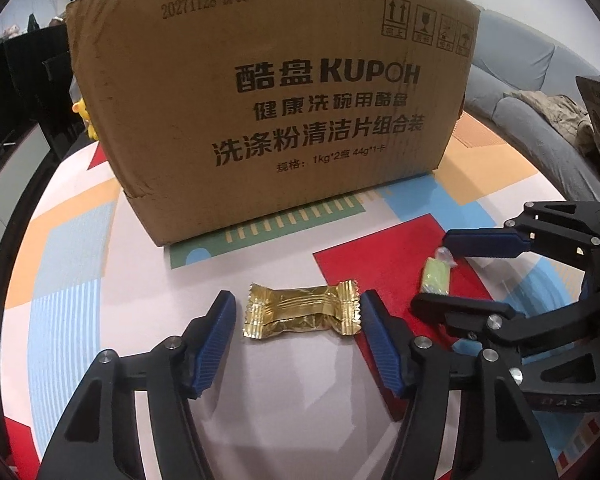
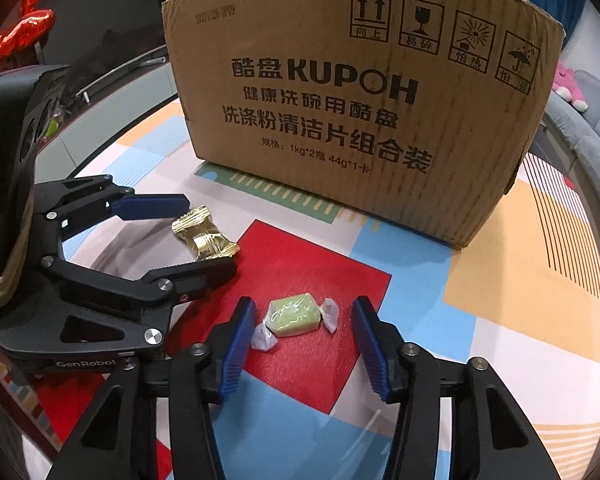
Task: Organize snacks
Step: 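Close the left gripper on the gold rectangular candy while the right gripper closes on the light-green candy, then lift both held candies and carry them over the open box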
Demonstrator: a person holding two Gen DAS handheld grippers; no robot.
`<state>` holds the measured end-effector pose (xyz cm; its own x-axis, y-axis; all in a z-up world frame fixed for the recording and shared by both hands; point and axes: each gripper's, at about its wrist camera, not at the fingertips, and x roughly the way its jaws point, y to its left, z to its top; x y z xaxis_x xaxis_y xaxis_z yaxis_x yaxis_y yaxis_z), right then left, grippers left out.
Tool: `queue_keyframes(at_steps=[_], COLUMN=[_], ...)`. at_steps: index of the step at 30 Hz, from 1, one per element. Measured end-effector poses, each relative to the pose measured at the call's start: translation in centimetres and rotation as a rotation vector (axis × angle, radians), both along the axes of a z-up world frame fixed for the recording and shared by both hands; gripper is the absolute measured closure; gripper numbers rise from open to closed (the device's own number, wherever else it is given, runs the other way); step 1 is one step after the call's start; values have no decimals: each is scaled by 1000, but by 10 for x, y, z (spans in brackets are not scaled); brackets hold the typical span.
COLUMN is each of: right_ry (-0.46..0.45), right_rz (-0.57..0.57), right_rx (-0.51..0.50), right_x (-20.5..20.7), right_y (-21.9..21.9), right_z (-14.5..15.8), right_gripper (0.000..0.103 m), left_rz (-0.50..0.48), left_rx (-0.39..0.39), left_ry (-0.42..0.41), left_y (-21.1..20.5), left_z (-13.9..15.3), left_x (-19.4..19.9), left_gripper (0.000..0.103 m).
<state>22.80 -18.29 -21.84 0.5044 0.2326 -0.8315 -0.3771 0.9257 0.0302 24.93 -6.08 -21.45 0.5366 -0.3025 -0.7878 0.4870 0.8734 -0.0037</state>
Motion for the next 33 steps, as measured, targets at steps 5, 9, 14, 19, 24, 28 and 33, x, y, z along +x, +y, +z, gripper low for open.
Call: queue_keyframes(at_steps=[5,9,14,19,24,28,33], right_ry=[-8,-7,-11,-25,-45,-66,-91], right_rz=[-9,-18,-43,-52,-66,-83,-113], right_rx=[4,12,19,23,25,21,25], right_x=[0,0,1,-2,-12,-19,-26], right_y=[-4,-6,-13,-16,-20,-21,-25], right_z=[1,2,7,17,30,42,61], right_gripper=[69,70,71,71,71,71,71], left_rz=[-22,-42,-40,-29,-11,8,34], left_rx=[-9,-3,4,9,14,18,11], left_ry=[-2,-11,-11,-17,-32,-40,-50], left_y=[-4,-8,-9,-6,-8,-8,-9], left_z=[1,2,4,11,21,29,39], left_x=[-4,-8,-11,-16,-20,-24,-31], left_gripper=[56,70,73,73,73,73,73])
